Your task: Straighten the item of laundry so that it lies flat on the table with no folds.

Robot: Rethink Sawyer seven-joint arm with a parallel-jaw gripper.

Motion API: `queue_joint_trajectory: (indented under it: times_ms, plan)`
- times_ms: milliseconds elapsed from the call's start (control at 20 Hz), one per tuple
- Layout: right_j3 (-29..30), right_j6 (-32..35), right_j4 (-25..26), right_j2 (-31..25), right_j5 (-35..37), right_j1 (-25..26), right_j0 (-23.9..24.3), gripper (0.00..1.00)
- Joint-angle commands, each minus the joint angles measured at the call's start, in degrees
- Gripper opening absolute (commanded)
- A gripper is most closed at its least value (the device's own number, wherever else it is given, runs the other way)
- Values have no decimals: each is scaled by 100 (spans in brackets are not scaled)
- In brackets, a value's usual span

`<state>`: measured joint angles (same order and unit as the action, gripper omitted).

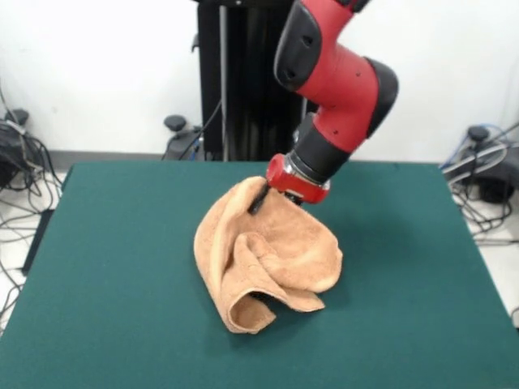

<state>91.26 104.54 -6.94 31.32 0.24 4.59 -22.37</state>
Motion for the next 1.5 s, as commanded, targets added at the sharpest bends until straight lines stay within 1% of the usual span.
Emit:
queue_joint_trajectory:
  times_ms: [50, 300, 450, 600, 700, 800, 900, 1000, 1100, 1150, 1300, 1400, 1450, 1500]
  plan:
    - [-270, 1214, -447, -11, -482, 498, -21, 100]
    - [111, 1197, -297, -332, -361, -317, 150, 100]
    - [295, 1141, -132, -629, -339, -799, 438, 100]
    - [717, 1130, 99, -953, -455, -1319, 747, 100]
    - [957, 1163, 227, -1139, -630, -1589, 939, 100]
    - [1161, 1102, 379, -1355, -650, -1834, 1149, 100]
    - [1294, 1075, 442, -1409, -662, -1946, 1213, 100]
    - [1308, 1093, 429, -1367, -749, -1880, 1196, 100]
    - [1238, 1155, 314, -1200, -854, -1738, 1054, 100]
    - [1183, 1240, 138, -950, -937, -1611, 813, 100]
    - [1175, 1349, -105, -766, -1079, -1500, 571, 100]
    - [1206, 1367, -185, -764, -1112, -1499, 540, 100]
    - [1224, 1373, -234, -753, -1137, -1490, 513, 0]
    - [1235, 1388, -250, -745, -1157, -1485, 500, 0]
